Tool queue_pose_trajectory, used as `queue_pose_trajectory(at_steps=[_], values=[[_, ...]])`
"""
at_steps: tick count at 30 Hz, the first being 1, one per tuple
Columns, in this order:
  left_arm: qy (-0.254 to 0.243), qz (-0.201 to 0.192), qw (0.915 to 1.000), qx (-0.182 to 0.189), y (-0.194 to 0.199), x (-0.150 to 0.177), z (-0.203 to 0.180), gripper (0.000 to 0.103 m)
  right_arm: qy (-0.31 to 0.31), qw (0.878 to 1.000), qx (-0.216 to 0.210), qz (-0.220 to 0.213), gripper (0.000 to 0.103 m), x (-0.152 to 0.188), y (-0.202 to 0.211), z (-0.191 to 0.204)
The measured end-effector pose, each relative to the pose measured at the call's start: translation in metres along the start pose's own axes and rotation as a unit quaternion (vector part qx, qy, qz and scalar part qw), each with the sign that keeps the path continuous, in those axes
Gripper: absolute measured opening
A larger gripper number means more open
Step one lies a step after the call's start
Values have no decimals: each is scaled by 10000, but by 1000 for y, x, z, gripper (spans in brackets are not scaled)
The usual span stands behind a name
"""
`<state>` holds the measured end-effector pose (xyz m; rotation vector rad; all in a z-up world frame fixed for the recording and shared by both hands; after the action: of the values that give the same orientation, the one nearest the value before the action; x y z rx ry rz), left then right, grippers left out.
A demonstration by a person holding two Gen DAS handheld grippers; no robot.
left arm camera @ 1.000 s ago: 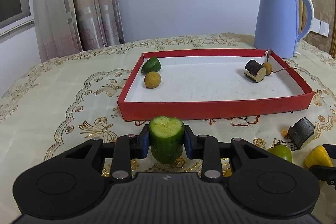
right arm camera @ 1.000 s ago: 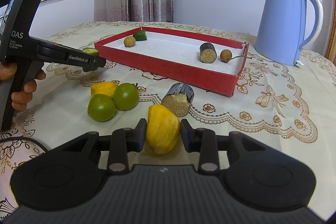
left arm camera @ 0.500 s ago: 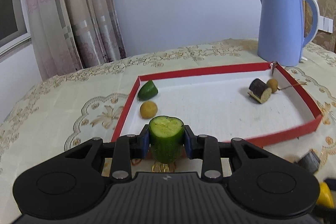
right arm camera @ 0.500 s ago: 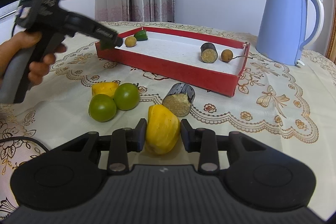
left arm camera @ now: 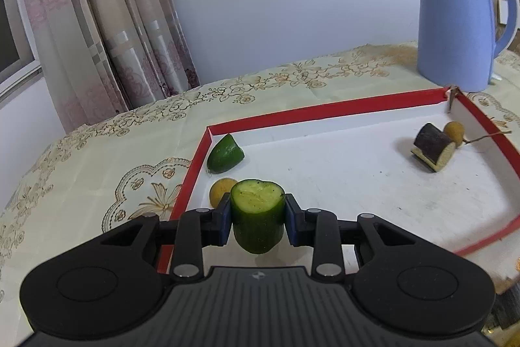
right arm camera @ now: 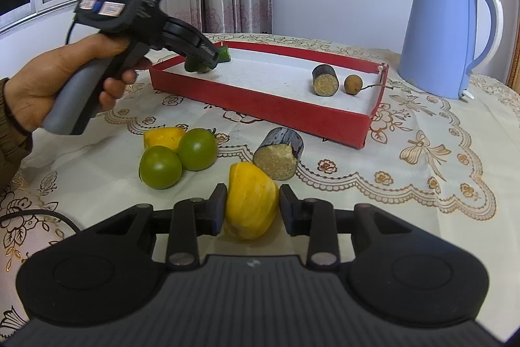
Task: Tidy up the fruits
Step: 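Carry the cucumber chunk into the red tray and open the left gripper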
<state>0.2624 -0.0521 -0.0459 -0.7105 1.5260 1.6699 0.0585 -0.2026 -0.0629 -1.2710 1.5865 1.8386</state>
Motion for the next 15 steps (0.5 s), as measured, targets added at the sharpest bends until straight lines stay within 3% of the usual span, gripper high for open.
queue_pose_trajectory(at_steps=[15], values=[[40, 384, 9993, -23, -43, -8, -9, 32, -6, 10000, -9, 6, 32, 1, -1, 0]])
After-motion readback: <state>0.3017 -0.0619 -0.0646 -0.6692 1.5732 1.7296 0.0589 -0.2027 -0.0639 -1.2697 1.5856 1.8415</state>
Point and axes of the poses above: each gripper's, at about its wrist camera, not at the fingertips, and y roughly against the way its jaws point, z to its left, x to its underside, the point moved 8 cm from there along -y, roughly the way its jaws point, and after that the axes turned 7 degrees about y, right-handed, at the moved point
